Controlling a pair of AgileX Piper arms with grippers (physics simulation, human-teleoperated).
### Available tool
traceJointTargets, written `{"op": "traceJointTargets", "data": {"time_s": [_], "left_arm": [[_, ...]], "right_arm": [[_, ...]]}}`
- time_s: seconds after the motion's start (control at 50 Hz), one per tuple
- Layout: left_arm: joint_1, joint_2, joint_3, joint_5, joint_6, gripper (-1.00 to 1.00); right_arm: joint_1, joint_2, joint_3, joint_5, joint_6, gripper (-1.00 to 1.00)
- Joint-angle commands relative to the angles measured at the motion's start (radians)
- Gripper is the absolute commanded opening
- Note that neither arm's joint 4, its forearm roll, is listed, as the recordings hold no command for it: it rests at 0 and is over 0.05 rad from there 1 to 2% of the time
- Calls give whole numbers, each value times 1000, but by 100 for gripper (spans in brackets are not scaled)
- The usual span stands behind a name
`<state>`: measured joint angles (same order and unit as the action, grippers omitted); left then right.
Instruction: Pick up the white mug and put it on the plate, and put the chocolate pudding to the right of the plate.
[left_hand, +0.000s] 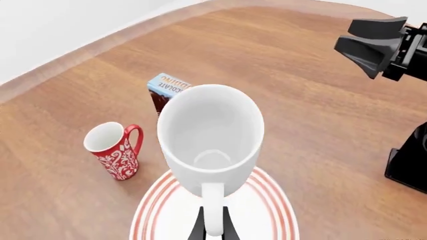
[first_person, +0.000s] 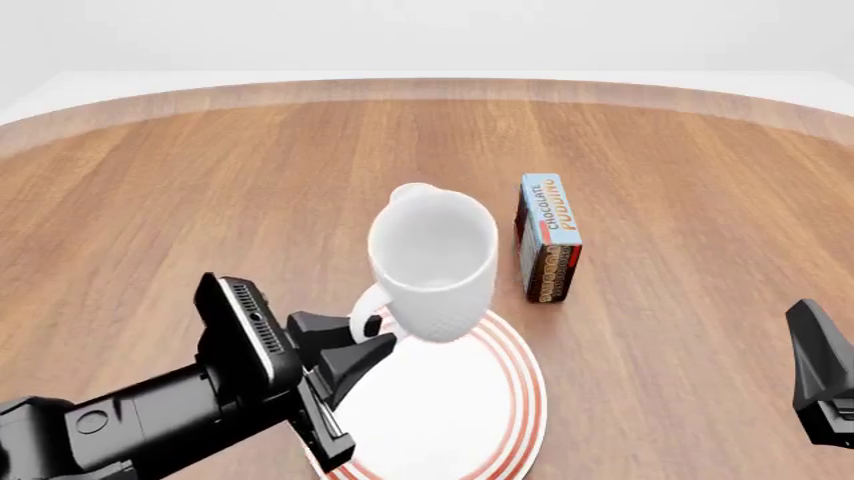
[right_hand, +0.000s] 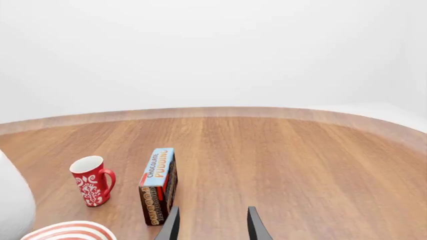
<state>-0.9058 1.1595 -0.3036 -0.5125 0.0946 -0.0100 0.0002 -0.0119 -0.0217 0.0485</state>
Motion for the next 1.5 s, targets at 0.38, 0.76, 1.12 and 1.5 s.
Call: {"op": "traceJointTargets", "data": {"time_s": [0.38, 0.76, 1.12, 1.5], "left_arm": [[26, 55, 84, -87, -38, -100], [22, 140, 114, -164, -61, -100], [13, 231, 132, -229, -80, -100], [16, 324, 134, -295, -89, -100]], "right_arm": [[0, 0, -1, 0, -2, 100], [0, 0, -1, 0, -3, 100], [-1, 0, 0, -1, -3, 100], [-2, 0, -1, 0, -1, 100]]}}
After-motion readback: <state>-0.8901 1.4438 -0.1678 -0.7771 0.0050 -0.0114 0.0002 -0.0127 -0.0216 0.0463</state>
